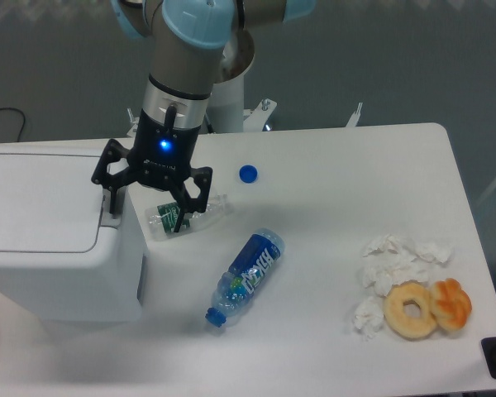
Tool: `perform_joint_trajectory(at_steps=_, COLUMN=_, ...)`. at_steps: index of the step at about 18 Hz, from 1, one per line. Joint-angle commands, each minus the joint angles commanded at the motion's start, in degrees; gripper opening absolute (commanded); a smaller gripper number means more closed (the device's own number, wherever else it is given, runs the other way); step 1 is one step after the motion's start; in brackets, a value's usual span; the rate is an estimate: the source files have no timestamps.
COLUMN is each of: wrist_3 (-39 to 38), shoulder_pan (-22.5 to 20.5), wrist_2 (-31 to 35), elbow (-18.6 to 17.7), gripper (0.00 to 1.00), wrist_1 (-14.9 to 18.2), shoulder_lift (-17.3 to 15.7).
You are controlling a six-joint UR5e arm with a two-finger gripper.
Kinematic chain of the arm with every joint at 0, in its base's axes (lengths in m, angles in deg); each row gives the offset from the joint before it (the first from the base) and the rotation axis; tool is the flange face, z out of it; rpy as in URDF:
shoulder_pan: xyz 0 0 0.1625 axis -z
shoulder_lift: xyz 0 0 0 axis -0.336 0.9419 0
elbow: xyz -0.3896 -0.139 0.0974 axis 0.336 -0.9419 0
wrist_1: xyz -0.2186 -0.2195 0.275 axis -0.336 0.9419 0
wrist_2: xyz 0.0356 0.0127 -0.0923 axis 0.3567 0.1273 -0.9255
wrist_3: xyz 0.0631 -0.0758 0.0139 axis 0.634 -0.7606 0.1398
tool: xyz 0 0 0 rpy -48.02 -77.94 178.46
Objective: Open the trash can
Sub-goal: 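Press down on the lid edge with the gripper to pop it open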
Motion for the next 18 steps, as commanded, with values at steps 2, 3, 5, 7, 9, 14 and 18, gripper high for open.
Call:
perform_joint_trajectory(at_steps=2, wrist_3=0.0, shoulder_pan=0.0, wrist_2=0.0, elbow=0.0, gripper=1.0, wrist_1=0.0, shoulder_lift=0.0)
perform_joint_trajectory(at_steps=3, wrist_3=0.0, shoulder_pan=0.0, wrist_2=0.0, elbow=0.0, gripper=1.0, wrist_1=0.0, shoulder_lift=0.0)
perform_joint_trajectory(at_steps=5, wrist_3=0.0, shoulder_pan=0.0, wrist_2=0.0, elbow=0.0, gripper=1.0, wrist_1=0.0, shoulder_lift=0.0)
perform_joint_trajectory(at_steps=7, wrist_3=0.09, shoulder_pan=0.0, wrist_2=0.0, elbow=0.0, gripper=1.0, wrist_1=0.0, shoulder_lift=0.09)
perform_joint_trajectory(at_steps=9, wrist_3=0.09, shoulder_pan=0.0, wrist_2=0.0, elbow=0.0, gripper=1.0, wrist_1=0.0, shoulder_lift=0.26)
perform_joint_trajectory(at_steps=14, wrist_3=0.18, shoulder_pan=0.0, wrist_2=0.09, elbow=0.0, gripper=1.0, wrist_1=-0.09, shoulder_lift=0.53)
perform_joint_trajectory(at_steps=18, wrist_3=0.18, shoulder_pan=-0.17, wrist_2=0.09, elbow=0.0, gripper=1.0, wrist_1=0.0, shoulder_lift=0.53)
